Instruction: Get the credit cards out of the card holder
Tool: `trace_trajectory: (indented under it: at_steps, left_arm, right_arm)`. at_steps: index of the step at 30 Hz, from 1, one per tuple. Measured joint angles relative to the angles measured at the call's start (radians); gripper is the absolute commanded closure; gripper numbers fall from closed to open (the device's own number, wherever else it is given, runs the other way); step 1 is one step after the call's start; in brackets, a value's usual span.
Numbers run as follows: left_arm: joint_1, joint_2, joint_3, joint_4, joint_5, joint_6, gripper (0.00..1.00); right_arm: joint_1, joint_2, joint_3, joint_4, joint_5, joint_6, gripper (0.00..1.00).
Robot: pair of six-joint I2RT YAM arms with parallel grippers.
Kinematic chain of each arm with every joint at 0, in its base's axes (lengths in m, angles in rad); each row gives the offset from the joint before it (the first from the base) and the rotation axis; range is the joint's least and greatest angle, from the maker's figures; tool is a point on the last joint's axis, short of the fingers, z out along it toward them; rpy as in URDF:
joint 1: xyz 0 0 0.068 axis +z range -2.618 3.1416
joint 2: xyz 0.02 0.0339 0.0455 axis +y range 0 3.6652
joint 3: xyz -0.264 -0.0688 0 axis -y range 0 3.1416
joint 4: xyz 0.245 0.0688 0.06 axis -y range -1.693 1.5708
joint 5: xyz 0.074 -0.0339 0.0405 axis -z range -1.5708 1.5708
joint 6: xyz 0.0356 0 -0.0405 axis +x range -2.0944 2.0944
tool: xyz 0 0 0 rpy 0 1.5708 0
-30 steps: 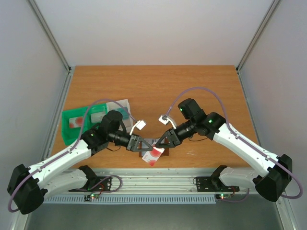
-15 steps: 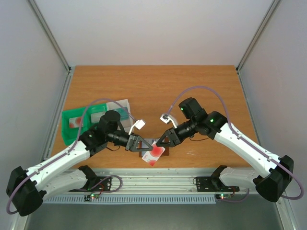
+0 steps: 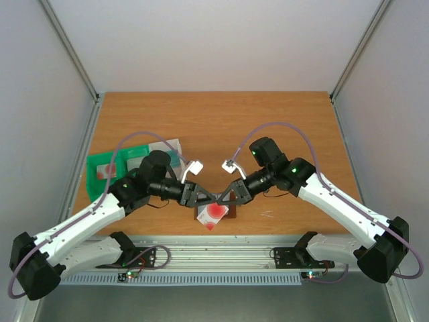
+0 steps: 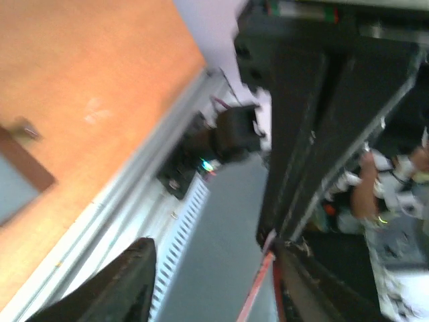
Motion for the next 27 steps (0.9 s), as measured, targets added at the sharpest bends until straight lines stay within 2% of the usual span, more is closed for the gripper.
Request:
trace_trajectory:
  at_steps: [2,6,10,15,21,27]
  left_arm:
    - [0.000,-0.003,0.058,-0.075,-0.135,0.008,0.32]
    - [0.006,-0.031,0.137,-0.178,-0.362,0.002,0.31]
    - [0.020,-0.072,0.169,-0.258,-0.533,-0.053,0.31]
    - [0.074,-0.111,0.146,-0.248,-0.563,-0.143,0.31]
    - [0.104,-0.188,0.045,-0.148,-0.564,-0.290,0.30]
    - [0.105,-0.220,-0.034,0.006,-0.553,-0.405,0.38]
  right_arm:
    - [0.000,-0.012,-0.017,0.062,0.019,0.051,0.99]
    - [0.001,-0.051,-0.051,0.188,0.105,0.192,0.99]
    - [-0.002,-0.076,-0.065,0.301,0.269,0.329,0.99]
    - [-0.014,-0.106,-0.141,0.508,0.435,0.528,0.99]
    - [-0.016,-0.110,-0.196,0.672,0.517,0.671,0.99]
    - [-0.016,-0.133,-0.261,0.804,0.545,0.775,0.99]
